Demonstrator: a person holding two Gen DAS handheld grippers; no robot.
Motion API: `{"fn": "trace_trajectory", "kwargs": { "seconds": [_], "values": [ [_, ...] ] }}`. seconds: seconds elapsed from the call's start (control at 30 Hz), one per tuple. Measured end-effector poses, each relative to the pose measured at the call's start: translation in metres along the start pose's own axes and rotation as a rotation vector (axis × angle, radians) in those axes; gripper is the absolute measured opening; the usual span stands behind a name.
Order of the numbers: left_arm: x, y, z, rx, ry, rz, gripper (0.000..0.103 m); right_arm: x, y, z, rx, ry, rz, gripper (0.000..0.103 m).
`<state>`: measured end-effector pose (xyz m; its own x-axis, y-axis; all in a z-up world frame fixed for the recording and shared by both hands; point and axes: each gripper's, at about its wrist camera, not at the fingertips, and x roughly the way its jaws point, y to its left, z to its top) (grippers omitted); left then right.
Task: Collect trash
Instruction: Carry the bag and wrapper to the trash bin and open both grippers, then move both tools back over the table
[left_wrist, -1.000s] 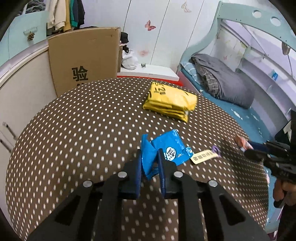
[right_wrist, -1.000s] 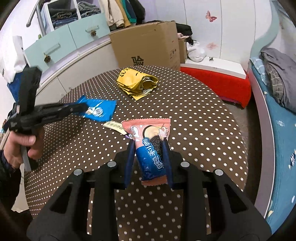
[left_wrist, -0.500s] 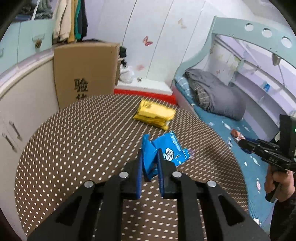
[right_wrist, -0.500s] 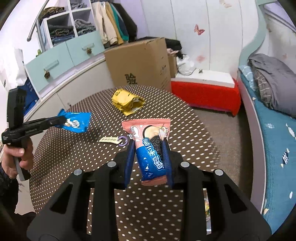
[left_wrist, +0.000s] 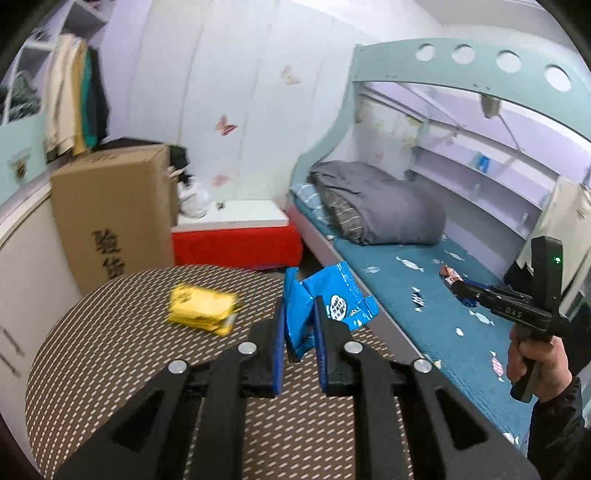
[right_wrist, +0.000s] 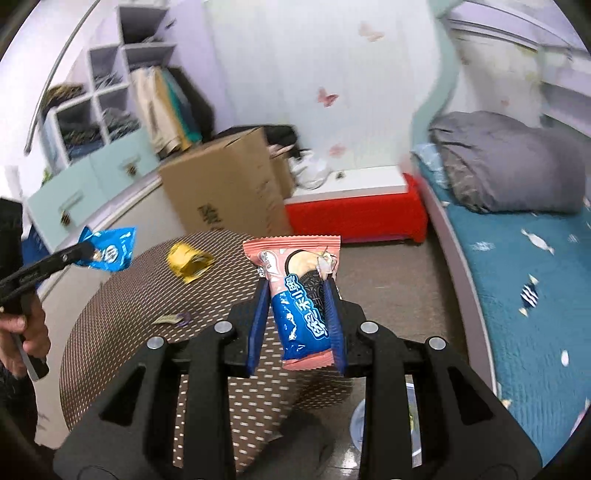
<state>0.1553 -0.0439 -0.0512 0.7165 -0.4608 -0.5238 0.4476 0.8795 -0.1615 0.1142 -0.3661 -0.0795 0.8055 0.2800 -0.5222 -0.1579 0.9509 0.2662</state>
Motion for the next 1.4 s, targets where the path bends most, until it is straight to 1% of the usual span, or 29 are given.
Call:
{"fn": "trace_trajectory", "kwargs": {
  "seconds": [0.1, 0.17, 0.3, 0.4, 0.47, 0.67, 0.7, 0.73, 0.77, 0.8, 0.87, 0.93, 1.0, 1.23, 1.4],
  "values": [
    [0.009, -0.027, 0.008, 0.038, -0.001, -0.028, 0.013, -0.014, -0.031, 0.000, 0.070, -0.025, -0.046, 0.030],
    [0.020, -0.046, 0.014, 0.065, 0.005, -0.059, 0.013, -0.022, -0.053, -0.003, 0.124, -0.035, -0.084, 0.030],
    [0.033, -0.076, 0.018, 0.111, 0.020, -0.097, 0.013, -0.025, -0.086, -0.015, 0.201, -0.021, -0.129, 0.030],
    [0.049, -0.098, 0.018, 0.141, 0.043, -0.125, 0.013, -0.011, -0.110, -0.032, 0.261, 0.035, -0.154, 0.030],
    [0.061, -0.112, 0.017, 0.162, 0.065, -0.141, 0.013, 0.006, -0.128, -0.048, 0.318, 0.089, -0.171, 0.030],
    [0.097, -0.149, 0.008, 0.216, 0.138, -0.169, 0.013, 0.056, -0.166, -0.096, 0.458, 0.213, -0.157, 0.031],
    [0.103, -0.155, 0.005, 0.223, 0.150, -0.172, 0.013, 0.063, -0.170, -0.103, 0.477, 0.230, -0.153, 0.037],
    [0.111, -0.161, 0.002, 0.233, 0.164, -0.176, 0.013, 0.072, -0.178, -0.112, 0.507, 0.252, -0.158, 0.062],
    [0.117, -0.165, 0.000, 0.240, 0.179, -0.178, 0.013, 0.076, -0.184, -0.120, 0.538, 0.261, -0.162, 0.070],
    [0.124, -0.170, -0.003, 0.247, 0.194, -0.179, 0.013, 0.080, -0.190, -0.125, 0.567, 0.261, -0.168, 0.072],
    [0.141, -0.179, -0.009, 0.262, 0.232, -0.187, 0.013, 0.081, -0.200, -0.135, 0.624, 0.259, -0.169, 0.072],
    [0.155, -0.187, -0.014, 0.277, 0.258, -0.191, 0.013, 0.075, -0.206, -0.137, 0.641, 0.241, -0.170, 0.077],
    [0.168, -0.194, -0.020, 0.291, 0.287, -0.197, 0.014, 0.067, -0.206, -0.137, 0.640, 0.225, -0.175, 0.080],
    [0.222, -0.224, -0.049, 0.357, 0.412, -0.218, 0.014, 0.028, -0.223, -0.136, 0.658, 0.158, -0.216, 0.085],
    [0.249, -0.245, -0.065, 0.400, 0.474, -0.235, 0.014, 0.011, -0.228, -0.135, 0.655, 0.135, -0.236, 0.087]
  ]
}}
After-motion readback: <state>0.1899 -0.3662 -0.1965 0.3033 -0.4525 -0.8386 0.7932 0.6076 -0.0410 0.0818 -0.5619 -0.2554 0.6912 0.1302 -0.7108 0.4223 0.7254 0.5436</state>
